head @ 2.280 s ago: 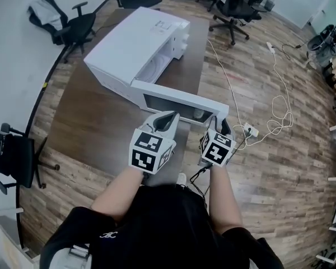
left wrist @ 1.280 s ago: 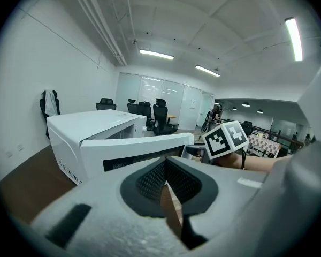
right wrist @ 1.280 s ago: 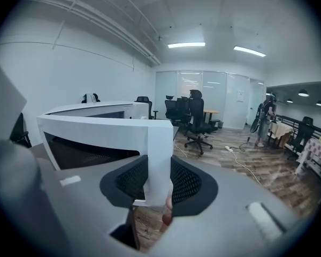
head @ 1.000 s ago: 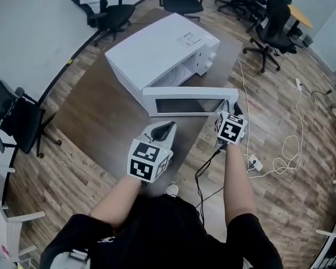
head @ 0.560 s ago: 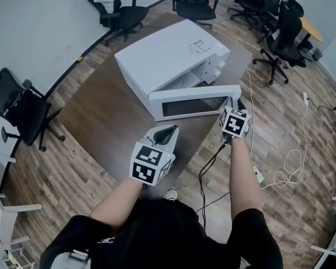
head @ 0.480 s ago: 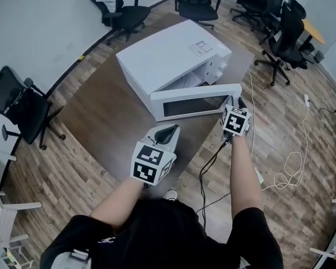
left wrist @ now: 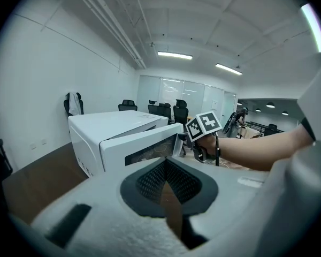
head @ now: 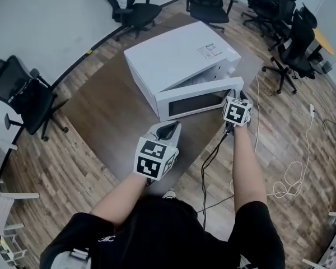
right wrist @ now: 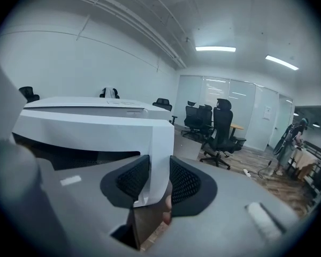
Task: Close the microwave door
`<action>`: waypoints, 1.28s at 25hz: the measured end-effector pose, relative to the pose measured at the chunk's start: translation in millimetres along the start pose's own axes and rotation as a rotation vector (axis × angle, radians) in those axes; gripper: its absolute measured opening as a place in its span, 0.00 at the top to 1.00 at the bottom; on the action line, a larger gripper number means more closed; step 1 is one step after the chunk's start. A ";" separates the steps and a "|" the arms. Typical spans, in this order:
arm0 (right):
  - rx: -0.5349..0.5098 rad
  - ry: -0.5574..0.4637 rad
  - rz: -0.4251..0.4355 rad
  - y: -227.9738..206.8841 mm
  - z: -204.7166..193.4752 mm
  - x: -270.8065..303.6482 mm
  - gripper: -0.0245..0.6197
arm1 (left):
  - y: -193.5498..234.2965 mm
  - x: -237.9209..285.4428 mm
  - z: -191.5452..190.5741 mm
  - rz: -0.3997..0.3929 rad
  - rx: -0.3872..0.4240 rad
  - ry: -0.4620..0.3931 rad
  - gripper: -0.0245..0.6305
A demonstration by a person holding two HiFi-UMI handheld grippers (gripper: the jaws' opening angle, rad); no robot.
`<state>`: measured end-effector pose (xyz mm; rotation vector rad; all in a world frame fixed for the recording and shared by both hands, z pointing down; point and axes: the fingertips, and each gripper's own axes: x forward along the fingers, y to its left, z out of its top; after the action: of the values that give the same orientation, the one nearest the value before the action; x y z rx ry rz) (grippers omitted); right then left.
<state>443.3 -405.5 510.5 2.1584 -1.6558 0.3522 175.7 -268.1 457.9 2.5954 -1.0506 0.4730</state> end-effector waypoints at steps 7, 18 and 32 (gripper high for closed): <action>-0.046 0.014 0.014 14.4 15.0 22.8 0.78 | 10.9 -0.2 5.4 0.027 -0.012 -0.001 0.95; -0.075 0.033 0.036 34.8 32.5 51.4 0.82 | 32.5 -0.2 2.0 0.056 -0.025 0.004 0.95; -0.098 0.022 0.048 48.9 43.9 69.7 0.84 | 42.2 7.1 -7.0 0.070 -0.032 0.004 0.95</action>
<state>413.2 -496.4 508.9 2.0393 -1.6787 0.3010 149.2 -298.6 473.5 2.5360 -1.1411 0.4732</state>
